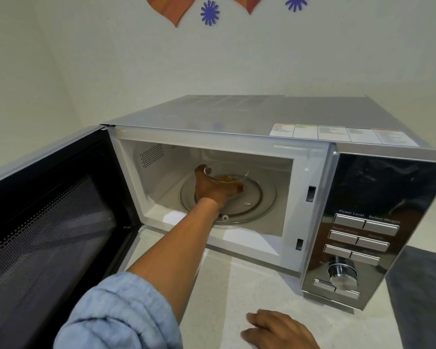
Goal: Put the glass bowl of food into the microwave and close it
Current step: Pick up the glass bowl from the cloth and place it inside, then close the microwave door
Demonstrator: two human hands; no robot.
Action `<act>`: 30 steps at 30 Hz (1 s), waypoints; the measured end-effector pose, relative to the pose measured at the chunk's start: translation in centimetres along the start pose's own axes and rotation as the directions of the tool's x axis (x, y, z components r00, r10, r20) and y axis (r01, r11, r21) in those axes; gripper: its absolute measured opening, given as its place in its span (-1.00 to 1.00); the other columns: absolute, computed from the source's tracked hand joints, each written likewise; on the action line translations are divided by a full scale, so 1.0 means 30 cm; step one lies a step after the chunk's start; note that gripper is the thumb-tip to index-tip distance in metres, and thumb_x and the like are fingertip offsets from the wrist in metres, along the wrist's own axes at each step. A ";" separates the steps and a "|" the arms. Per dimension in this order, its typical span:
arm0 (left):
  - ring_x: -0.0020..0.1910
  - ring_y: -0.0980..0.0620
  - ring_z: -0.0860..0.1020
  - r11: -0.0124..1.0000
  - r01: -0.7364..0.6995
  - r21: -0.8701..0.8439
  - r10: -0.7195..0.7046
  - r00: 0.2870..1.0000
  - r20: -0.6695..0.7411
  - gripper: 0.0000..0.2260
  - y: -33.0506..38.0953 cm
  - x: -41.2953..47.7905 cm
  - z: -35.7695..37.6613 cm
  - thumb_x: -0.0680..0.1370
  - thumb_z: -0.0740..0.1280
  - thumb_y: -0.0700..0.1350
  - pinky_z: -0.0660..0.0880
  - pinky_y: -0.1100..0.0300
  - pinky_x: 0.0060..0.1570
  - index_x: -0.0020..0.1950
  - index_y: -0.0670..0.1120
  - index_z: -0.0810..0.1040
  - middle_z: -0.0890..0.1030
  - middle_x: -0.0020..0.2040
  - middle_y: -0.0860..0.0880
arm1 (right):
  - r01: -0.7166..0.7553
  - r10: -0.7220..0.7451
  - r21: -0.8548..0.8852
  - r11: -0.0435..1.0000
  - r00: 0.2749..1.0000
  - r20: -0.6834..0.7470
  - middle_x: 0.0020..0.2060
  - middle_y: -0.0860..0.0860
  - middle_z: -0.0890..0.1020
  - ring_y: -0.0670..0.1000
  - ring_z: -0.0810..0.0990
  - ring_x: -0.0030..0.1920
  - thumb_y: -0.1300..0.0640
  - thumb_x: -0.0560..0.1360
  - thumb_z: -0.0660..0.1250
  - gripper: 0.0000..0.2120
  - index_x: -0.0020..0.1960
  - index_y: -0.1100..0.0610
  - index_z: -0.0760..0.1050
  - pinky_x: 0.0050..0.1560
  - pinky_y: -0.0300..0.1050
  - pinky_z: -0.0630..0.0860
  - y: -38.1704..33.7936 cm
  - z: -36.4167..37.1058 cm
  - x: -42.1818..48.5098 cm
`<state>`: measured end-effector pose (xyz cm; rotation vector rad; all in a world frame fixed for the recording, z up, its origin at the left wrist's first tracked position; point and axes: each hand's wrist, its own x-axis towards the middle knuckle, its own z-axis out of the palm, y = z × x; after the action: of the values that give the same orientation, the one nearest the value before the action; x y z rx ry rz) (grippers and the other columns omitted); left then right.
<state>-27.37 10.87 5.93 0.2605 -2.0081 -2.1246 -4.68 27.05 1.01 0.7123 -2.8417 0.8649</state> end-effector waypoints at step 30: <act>0.46 0.03 0.32 0.665 -0.252 0.703 0.116 0.965 0.235 -0.29 -0.184 -0.857 -0.274 0.47 0.44 0.13 0.33 0.04 0.40 0.52 0.00 0.23 0.32 0.52 0.01 | 0.083 -0.099 -0.122 0.989 0.987 -0.124 0.08 -0.21 0.57 -0.13 0.47 0.15 -0.14 0.49 0.22 -0.75 0.13 -0.12 0.51 0.17 -0.14 0.39 0.001 0.071 -0.149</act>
<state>-0.57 10.16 -0.41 -0.0277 -2.7669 -1.1442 -0.60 27.73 -1.74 0.7361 -2.6955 0.6992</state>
